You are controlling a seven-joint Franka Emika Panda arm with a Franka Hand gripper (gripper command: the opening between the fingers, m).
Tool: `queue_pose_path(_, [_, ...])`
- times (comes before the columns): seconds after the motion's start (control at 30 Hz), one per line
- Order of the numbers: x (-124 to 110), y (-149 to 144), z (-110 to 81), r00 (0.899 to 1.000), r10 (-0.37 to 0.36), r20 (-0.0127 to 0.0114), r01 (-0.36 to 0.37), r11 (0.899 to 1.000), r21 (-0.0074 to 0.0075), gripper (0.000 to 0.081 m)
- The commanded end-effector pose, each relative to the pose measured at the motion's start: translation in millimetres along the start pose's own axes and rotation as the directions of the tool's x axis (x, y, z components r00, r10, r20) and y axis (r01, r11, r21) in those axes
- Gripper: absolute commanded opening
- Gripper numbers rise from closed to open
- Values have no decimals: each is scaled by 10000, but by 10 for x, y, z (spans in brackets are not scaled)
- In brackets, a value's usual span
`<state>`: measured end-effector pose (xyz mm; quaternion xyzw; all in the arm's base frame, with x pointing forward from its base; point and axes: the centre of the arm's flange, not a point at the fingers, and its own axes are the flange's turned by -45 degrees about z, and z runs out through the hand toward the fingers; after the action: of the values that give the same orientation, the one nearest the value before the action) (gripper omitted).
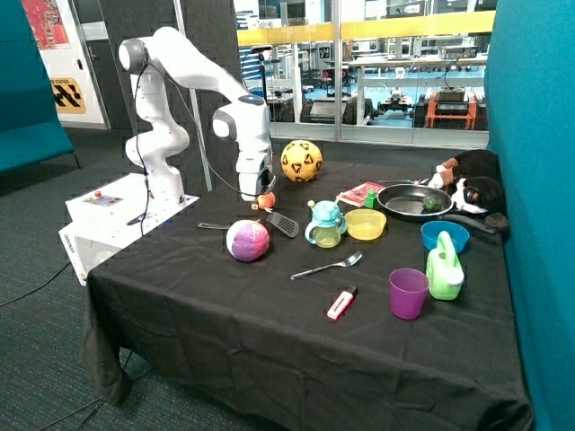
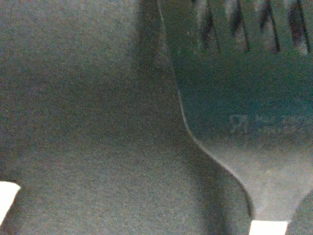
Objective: Sort the balls from left to right in order of size
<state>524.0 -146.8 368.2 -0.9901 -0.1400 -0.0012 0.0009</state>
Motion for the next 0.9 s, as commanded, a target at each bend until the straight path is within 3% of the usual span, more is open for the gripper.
queue_pose_path(0.0, [40,43,-294,10000,46,26,-46,10000,-15,722])
queue_pose_path(0.27, [-65,333,-471,9975,701,25,-701,9975,-17,736])
queue_pose_path(0.87, [-401,917,-475,9844,1761,23,-1760,9844,-20,806])
